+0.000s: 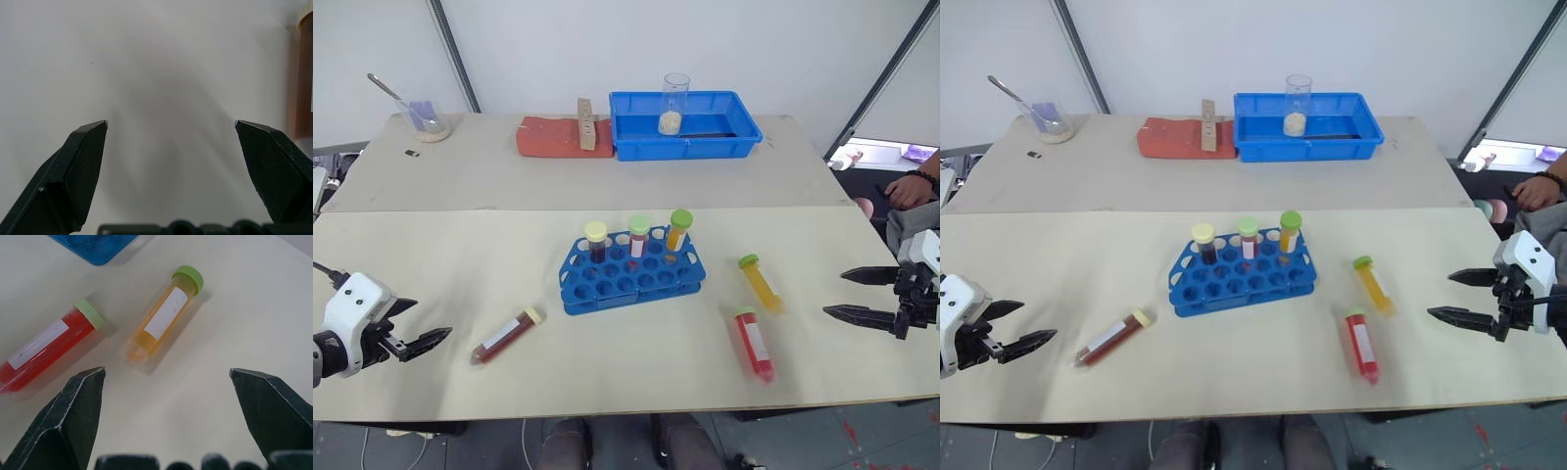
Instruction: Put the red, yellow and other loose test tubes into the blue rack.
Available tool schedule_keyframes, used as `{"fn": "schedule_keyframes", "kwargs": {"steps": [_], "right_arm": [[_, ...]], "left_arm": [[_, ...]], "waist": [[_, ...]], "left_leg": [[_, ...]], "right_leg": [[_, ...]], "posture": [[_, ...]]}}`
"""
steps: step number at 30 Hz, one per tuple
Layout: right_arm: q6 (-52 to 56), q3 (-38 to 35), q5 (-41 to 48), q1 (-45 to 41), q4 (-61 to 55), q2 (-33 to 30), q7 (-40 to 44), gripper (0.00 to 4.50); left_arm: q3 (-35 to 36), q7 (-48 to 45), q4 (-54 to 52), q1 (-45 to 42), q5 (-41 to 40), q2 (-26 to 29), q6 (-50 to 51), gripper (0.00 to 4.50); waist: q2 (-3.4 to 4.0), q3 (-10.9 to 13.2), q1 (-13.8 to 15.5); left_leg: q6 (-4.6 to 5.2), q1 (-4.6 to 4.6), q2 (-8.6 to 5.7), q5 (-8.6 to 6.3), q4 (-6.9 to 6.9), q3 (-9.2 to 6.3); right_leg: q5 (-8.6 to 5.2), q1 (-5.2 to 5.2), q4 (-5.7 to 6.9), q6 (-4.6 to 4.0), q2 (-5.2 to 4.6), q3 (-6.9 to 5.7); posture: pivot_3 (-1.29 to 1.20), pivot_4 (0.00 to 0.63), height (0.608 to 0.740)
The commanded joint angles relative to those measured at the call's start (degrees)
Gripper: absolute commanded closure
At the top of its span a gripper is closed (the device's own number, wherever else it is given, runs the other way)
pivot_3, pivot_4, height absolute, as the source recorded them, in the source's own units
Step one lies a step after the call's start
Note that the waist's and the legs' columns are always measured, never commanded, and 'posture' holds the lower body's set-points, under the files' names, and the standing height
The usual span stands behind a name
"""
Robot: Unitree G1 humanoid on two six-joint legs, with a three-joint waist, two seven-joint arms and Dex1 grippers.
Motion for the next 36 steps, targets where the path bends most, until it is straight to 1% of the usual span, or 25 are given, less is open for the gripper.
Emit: {"fn": "schedule_keyframes", "kwargs": {"steps": [1,4,14,18,25,32,36], "right_arm": [[0.5,-0.7,0.7,-0.9,-1.4,-0.5,0.2,0.00],[1.4,-0.9,1.1,-1.0,-1.9,-0.6,0.3,0.00],[1.3,-1.2,1.3,-0.7,-2.1,-0.2,0.2,0.00],[1.0,-1.3,1.3,-0.7,-1.6,0.2,0.0,0.00],[1.1,-1.6,1.4,-0.7,-1.7,0.4,0.0,0.00],[2.4,-1.5,1.8,-0.7,-2.7,0.2,-0.3,0.00],[2.8,-2.1,2.1,0.2,-3.7,0.2,-0.5,0.00]], "left_arm": [[0.7,0.1,-0.4,-0.6,0.0,-0.4,-0.8,0.01],[1.4,0.7,-0.3,-0.8,-0.2,-0.8,-0.1,0.01],[1.2,-0.6,1.6,-1.8,0.1,-1.6,-3.9,0.01],[2.1,-2.4,1.6,-2.1,-2.0,-2.8,-5.6,0.01],[2.0,-2.6,2.3,-2.0,-1.5,-3.0,-6.7,0.01],[2.6,-3.0,2.1,-2.3,-2.8,-3.1,-5.8,0.01],[2.3,-2.7,2.3,-1.9,-1.7,-2.9,-6.9,0.01]], "waist": [[0.00,0.0,0.0],[0.00,0.0,0.0],[0.00,0.0,0.0],[0.00,0.0,0.0],[0.00,0.0,0.0],[0.00,0.0,0.0],[0.00,0.0,0.0]], "left_leg": [[0.00,0.00,0.00,0.00,0.00,0.00],[0.00,0.02,0.00,0.00,0.00,0.00],[0.00,0.11,-0.01,0.01,0.02,0.02],[0.00,0.12,-0.01,0.01,0.03,0.02],[-0.01,0.16,-0.02,0.01,0.04,0.02],[-0.06,0.23,-0.03,0.05,0.06,0.02],[-0.07,0.33,-0.03,0.06,0.06,0.02]], "right_leg": [[0.00,0.00,0.00,0.00,0.00,0.00],[0.00,0.01,0.03,0.00,0.00,0.00],[0.00,0.06,0.12,0.00,0.01,0.02],[0.00,0.06,0.14,-0.01,0.00,0.03],[-0.01,0.07,0.23,-0.02,0.01,0.04],[-0.06,0.06,0.46,-0.08,0.01,0.05],[-0.11,0.06,0.62,-0.16,0.03,0.06]], "posture": [[0.00,0.150,0.740],[0.00,0.150,0.740],[0.00,0.150,0.740],[0.00,0.150,0.740],[0.00,0.150,0.740],[0.00,0.150,0.740],[0.00,0.150,0.740]]}}
